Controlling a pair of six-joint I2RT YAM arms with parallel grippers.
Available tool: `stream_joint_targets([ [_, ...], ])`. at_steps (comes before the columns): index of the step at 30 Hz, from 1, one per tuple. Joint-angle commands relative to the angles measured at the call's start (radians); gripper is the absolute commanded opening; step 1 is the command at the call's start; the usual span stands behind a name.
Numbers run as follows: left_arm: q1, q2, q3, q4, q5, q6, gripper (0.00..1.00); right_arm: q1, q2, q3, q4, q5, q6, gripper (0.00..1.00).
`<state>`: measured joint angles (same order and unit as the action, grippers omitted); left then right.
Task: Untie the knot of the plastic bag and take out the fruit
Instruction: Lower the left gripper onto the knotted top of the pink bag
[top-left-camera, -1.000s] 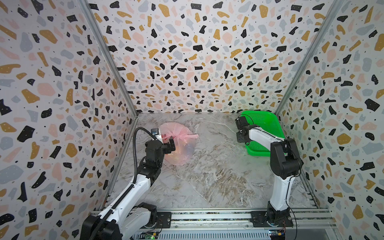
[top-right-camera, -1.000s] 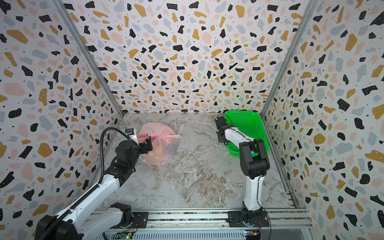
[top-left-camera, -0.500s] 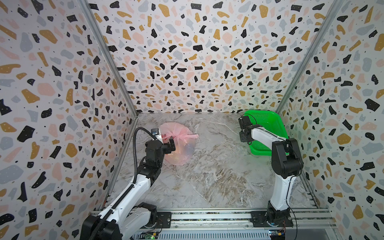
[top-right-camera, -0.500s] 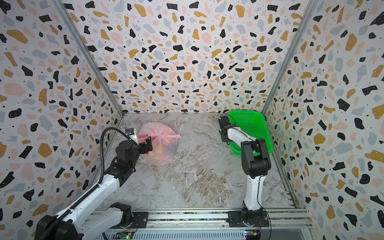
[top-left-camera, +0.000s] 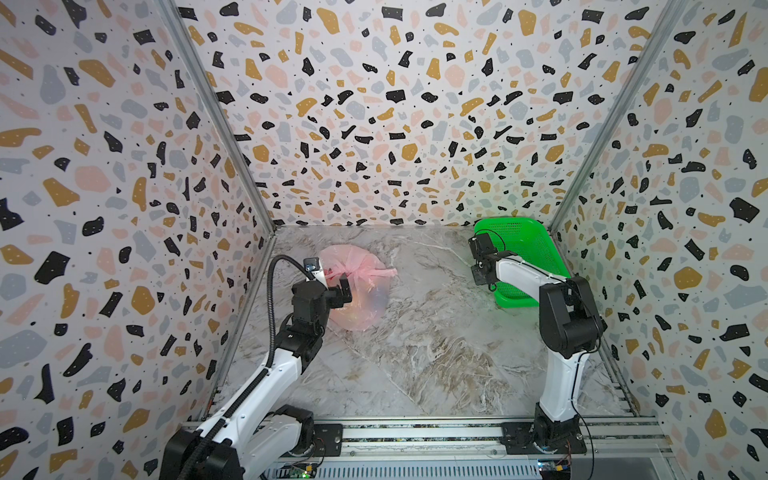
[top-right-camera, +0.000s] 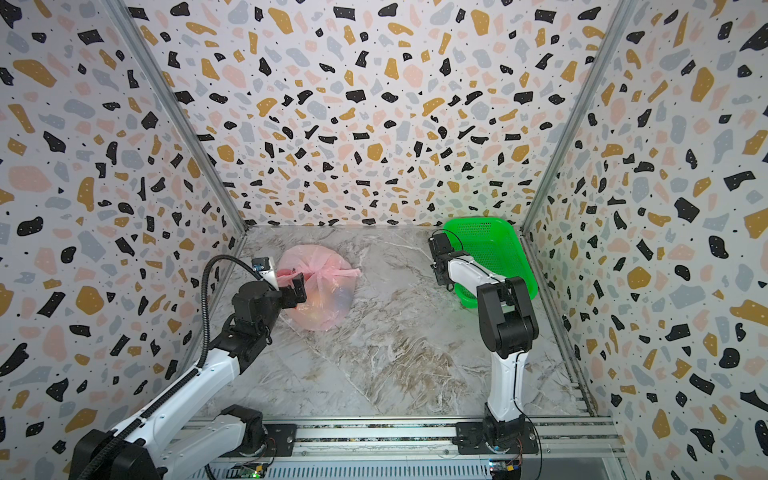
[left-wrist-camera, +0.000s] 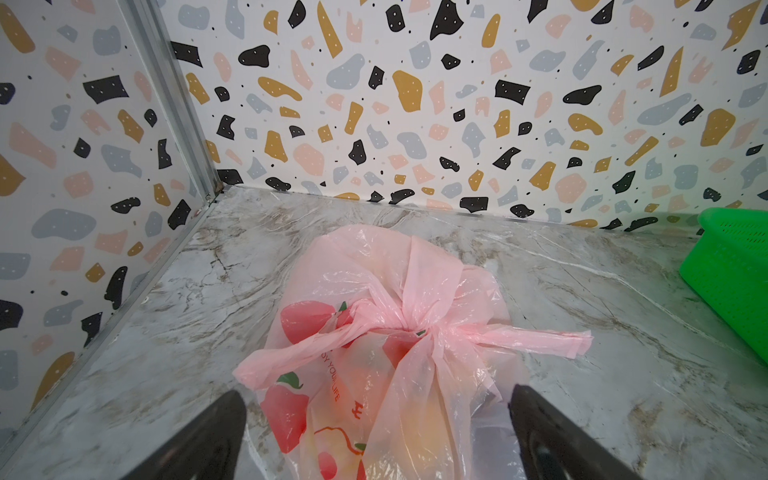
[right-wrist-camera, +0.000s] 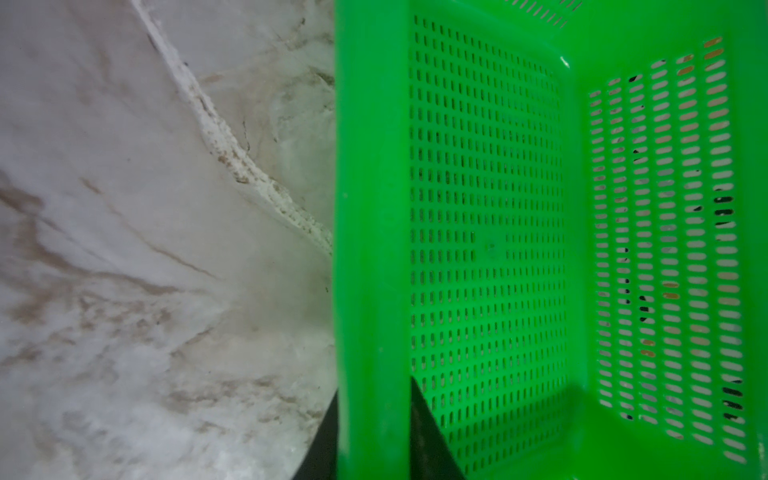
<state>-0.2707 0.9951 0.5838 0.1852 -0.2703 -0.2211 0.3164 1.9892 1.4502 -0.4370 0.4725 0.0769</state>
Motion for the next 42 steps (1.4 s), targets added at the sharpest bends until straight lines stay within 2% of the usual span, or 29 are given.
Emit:
stream_joint_targets([
  [1, -0.003, -0.010, 0.000, 0.023, -0.007, 0.006, 1.00, 0.011, -0.037, 0.012, -0.015, 0.000, 0.001, 0.36],
  [7, -0.004, 0.024, 0.079, -0.099, -0.041, -0.009, 1.00, 0.039, -0.108, 0.059, -0.090, -0.051, 0.036, 0.56],
  [12, -0.004, 0.129, 0.246, -0.338, -0.058, -0.054, 1.00, 0.080, -0.195, 0.056, -0.143, -0.080, 0.082, 0.64],
  [18, -0.005, 0.282, 0.421, -0.551, -0.006, -0.115, 0.96, 0.115, -0.294, 0.027, -0.170, -0.151, 0.123, 0.65],
  [26, -0.036, 0.416, 0.446, -0.561, 0.074, -0.151, 0.91, 0.124, -0.330, 0.043, -0.183, -0.181, 0.130, 0.66],
  [30, -0.067, 0.452, 0.435, -0.521, 0.052, -0.147, 0.92, 0.124, -0.334, 0.052, -0.178, -0.189, 0.132, 0.66],
  [35, -0.074, 0.556, 0.479, -0.531, 0.057, -0.159, 0.92, 0.124, -0.334, 0.046, -0.171, -0.200, 0.141, 0.66],
  [42, -0.079, 0.630, 0.498, -0.456, 0.024, -0.167, 0.90, 0.124, -0.351, 0.021, -0.151, -0.198, 0.137, 0.66],
])
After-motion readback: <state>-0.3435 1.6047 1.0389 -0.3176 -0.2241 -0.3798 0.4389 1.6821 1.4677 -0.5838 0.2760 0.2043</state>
